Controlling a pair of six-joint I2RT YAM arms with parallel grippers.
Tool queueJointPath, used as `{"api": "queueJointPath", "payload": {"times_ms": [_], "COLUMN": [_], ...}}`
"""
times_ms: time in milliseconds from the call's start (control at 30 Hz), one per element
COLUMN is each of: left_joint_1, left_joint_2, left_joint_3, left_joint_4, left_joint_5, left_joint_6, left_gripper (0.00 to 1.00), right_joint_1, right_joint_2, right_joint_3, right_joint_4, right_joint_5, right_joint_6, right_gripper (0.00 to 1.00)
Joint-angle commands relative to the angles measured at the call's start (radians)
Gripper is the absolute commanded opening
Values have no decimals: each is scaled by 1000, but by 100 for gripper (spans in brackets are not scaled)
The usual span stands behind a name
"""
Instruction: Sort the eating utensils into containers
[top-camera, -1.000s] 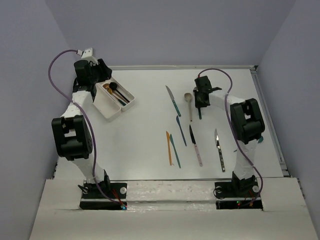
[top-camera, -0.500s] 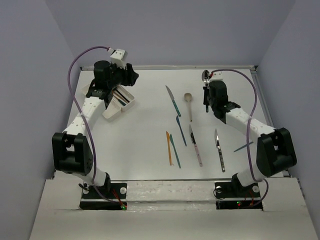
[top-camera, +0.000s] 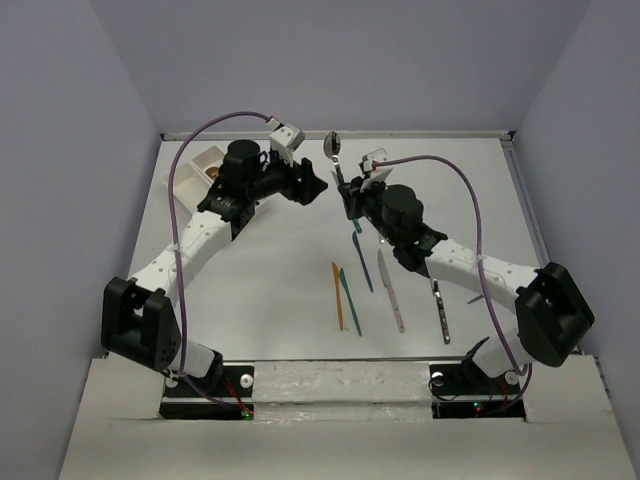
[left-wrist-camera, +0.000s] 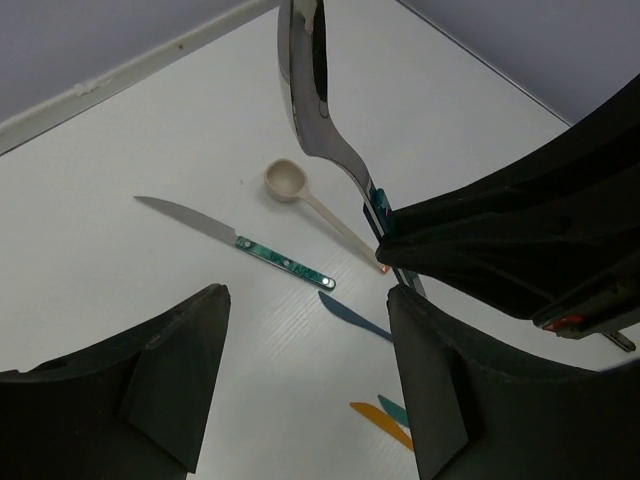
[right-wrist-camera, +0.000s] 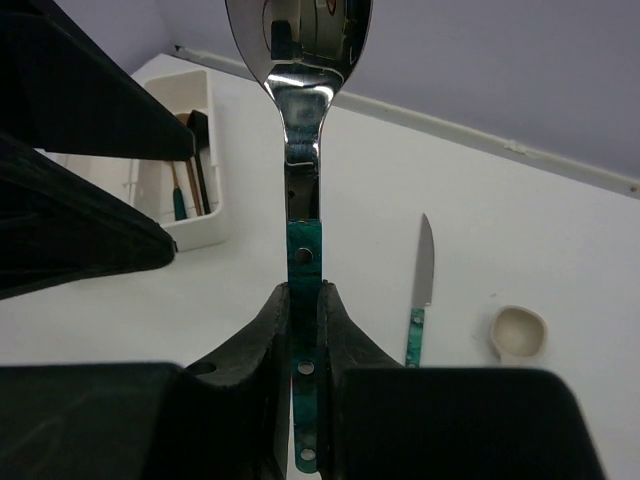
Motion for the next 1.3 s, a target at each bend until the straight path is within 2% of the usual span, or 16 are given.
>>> {"api": "queueJointPath", "payload": {"times_ms": [0, 333, 500, 733, 1000, 1033, 1100, 1133, 1267], "left_joint_1": [10, 9, 9, 9, 9, 9, 9, 9, 24], "left_joint_2": [-62, -79, -117, -87, -50, -47, -42, -41, -41], "left_joint_3": [-38, -76, -112, -106, -96, -98, -102, -104, -118], "left_joint_4": [81, 155, 218, 224, 227, 227, 229, 229, 230], "left_joint_5": [28, 51, 6, -38, -90, -103, -116, -120, -140], "left_joint_6": [-63, -122, -149, -191, -205, -205, -206, -208, -223], "left_gripper": [75, 74, 62, 60, 32, 22, 10, 0, 0], "right_joint_1": [53, 96, 96, 106, 124, 124, 124, 124, 124], "right_joint_2": [32, 97, 109, 114, 115, 118, 126, 129, 150], "right_joint_3": [93, 161, 181, 190, 190, 190, 191, 190, 196], "right_joint_4": [138, 118, 98, 106, 104, 107, 107, 109, 98], "right_joint_5": [-21, -32, -72, -82, -95, -98, -96, -93, -66], "right_joint_6": [-5, -6, 18, 32, 35, 35, 37, 37, 38], "right_gripper": [0, 0, 0, 0, 0, 0, 0, 0, 0]}}
